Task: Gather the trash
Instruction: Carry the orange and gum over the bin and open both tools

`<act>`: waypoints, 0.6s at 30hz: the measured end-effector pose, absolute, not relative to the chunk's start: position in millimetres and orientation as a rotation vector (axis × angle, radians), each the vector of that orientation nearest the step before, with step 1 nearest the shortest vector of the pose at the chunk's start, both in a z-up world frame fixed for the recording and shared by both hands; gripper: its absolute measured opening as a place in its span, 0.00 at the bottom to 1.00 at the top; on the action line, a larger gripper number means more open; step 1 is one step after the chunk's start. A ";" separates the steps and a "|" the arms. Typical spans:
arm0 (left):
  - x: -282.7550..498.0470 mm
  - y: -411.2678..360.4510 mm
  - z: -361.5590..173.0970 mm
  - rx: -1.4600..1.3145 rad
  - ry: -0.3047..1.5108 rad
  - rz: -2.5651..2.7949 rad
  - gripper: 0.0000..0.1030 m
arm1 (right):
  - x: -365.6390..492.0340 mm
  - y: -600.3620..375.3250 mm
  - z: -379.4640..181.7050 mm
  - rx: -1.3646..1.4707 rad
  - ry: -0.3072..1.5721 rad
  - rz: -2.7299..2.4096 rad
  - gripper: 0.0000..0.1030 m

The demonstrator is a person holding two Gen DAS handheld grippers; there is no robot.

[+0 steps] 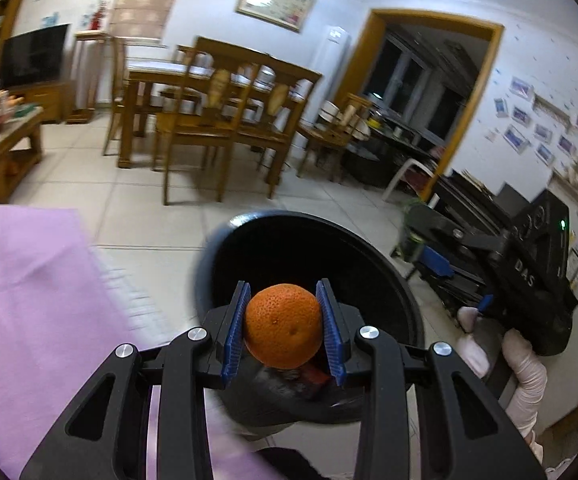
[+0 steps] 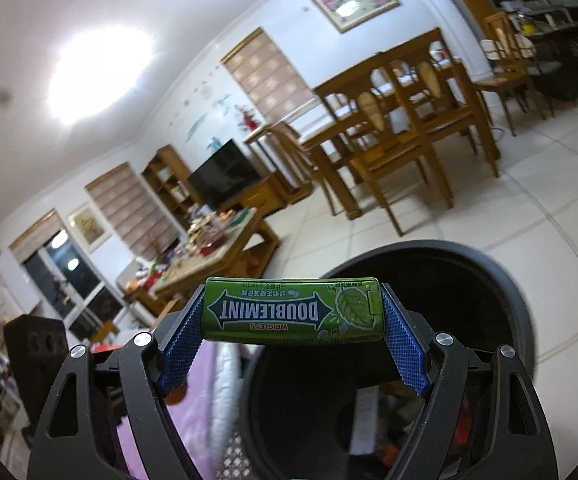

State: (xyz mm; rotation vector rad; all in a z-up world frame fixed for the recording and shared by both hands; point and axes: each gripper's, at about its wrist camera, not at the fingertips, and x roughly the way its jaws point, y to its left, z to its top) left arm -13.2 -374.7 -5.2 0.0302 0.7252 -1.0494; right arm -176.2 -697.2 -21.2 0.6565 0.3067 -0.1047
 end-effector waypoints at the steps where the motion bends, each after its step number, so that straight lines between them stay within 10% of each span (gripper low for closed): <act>1: -17.1 -381.2 -7.6 0.040 0.728 -1.059 0.33 | -177.9 -704.6 -24.3 0.662 0.304 -0.113 0.78; 18: -40.7 -440.7 -42.5 0.181 0.798 -1.101 0.33 | -161.5 -727.6 -49.3 0.688 0.339 -0.136 0.78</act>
